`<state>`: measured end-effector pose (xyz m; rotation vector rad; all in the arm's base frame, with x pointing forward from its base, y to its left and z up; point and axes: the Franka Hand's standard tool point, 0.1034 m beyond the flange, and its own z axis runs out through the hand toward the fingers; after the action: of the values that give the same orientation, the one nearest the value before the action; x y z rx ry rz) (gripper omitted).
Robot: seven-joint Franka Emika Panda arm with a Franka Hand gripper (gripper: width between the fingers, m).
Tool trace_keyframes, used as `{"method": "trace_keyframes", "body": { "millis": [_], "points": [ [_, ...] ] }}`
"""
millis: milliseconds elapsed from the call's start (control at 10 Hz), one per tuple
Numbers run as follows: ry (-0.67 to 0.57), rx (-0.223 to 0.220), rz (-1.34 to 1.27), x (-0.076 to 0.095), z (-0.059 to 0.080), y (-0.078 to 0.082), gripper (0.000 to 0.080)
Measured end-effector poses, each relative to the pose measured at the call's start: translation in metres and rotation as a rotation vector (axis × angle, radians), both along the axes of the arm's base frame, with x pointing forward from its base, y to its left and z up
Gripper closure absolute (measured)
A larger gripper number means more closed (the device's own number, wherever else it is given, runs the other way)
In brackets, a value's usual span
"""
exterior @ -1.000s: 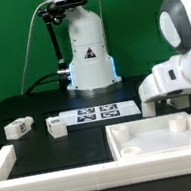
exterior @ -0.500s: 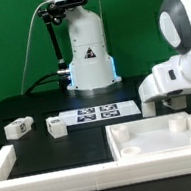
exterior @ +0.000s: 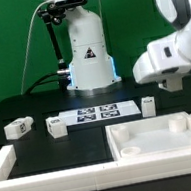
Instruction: Assemble one leg
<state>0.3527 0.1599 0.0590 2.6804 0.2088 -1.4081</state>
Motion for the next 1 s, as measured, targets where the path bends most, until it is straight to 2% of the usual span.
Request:
{"method": "trace_keyframes", "body": {
  "millis": [100,200,300,500,600,800,1000],
  "points": [
    [0.017,-0.017,-0.001,0.002,0.017,-0.001,0.0512],
    [-0.010,-0.015,0.001,0.009,0.030,-0.001,0.0512],
    [-0.057,-0.005,-0.002,0.015,0.036,0.001,0.0512],
    [-0.279,0.044,-0.012,0.024,0.030,0.005,0.0512],
    [-0.356,0.058,-0.013,0.022,0.032,0.004,0.0512],
    [-0.505,0.116,-0.004,0.032,0.028,-0.001,0.0512],
    [-0.674,0.170,0.004,0.056,0.042,-0.007,0.0512]
  ]
}}
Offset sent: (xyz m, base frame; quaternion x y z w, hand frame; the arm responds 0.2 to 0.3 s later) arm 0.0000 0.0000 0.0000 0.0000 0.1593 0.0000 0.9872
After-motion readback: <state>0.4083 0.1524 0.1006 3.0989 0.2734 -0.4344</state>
